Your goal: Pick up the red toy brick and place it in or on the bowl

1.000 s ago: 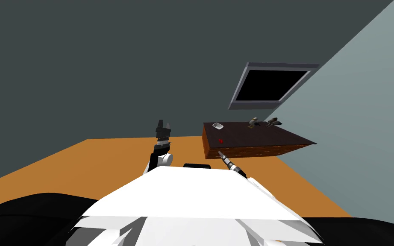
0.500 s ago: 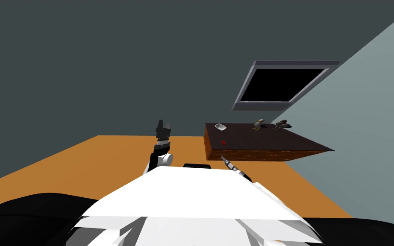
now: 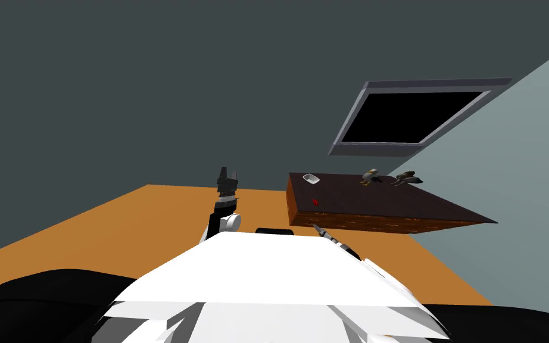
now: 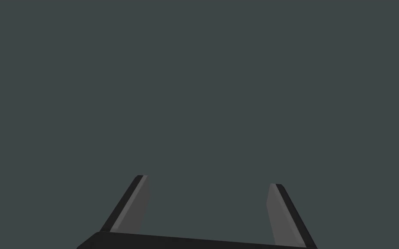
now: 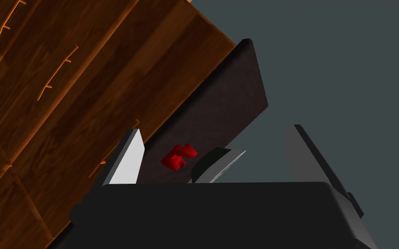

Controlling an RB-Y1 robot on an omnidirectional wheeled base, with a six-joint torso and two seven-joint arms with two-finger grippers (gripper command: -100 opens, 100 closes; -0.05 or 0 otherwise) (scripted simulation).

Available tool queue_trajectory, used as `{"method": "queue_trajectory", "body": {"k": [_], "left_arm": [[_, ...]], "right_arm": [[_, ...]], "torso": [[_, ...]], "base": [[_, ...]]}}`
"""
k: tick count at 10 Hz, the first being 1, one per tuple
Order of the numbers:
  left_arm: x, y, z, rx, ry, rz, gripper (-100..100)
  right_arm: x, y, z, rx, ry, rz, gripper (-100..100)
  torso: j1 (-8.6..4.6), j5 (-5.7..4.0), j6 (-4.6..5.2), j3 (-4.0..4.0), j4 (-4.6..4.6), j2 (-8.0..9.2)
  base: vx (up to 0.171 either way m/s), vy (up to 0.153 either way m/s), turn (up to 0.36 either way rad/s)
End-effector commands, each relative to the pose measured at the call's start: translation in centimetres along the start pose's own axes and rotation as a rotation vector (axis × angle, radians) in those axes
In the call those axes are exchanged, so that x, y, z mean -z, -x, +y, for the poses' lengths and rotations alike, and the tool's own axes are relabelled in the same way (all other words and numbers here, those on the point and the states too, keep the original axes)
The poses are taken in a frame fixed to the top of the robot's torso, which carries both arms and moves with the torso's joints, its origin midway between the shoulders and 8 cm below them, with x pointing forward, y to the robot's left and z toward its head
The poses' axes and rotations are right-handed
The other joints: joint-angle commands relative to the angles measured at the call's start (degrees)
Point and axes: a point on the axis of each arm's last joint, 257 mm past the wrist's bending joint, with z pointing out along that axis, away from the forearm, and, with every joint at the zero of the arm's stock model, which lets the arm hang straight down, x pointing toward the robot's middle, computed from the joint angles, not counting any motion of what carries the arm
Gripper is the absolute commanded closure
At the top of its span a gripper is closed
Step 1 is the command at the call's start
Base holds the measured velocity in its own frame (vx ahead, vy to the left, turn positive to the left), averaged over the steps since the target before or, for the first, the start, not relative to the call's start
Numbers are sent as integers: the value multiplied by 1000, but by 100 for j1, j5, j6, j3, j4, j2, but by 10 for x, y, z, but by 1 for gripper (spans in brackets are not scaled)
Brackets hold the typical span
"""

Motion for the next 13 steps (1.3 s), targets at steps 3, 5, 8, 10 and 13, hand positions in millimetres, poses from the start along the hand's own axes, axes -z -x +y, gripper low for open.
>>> {"method": "queue_trajectory", "body": {"k": [3, 5, 8, 10, 13], "left_arm": [[0, 0, 0, 0, 0, 0, 0], [0, 0, 0, 0, 0, 0, 0], [0, 0, 0, 0, 0, 0, 0], [0, 0, 0, 0, 0, 0, 0], [0, 0, 0, 0, 0, 0, 0]], "right_arm": [[24, 3, -57, 81, -119, 53, -100], [32, 5, -74, 121, -156, 77, -100], [54, 10, -114, 160, -246, 101, -100], [68, 13, -137, 198, -297, 124, -100], [88, 19, -166, 268, -365, 170, -100]], "torso": [[1, 1, -1, -4, -1, -8], [3, 1, 0, -6, -2, -11], [5, 1, -4, -12, -4, -21], [4, 1, -4, -12, -4, -22], [2, 1, 0, -15, -6, -25]], "base": [[52, 17, 127], [74, 13, 110], [75, 16, 101], [86, 13, 108], [102, 7, 108]]}}
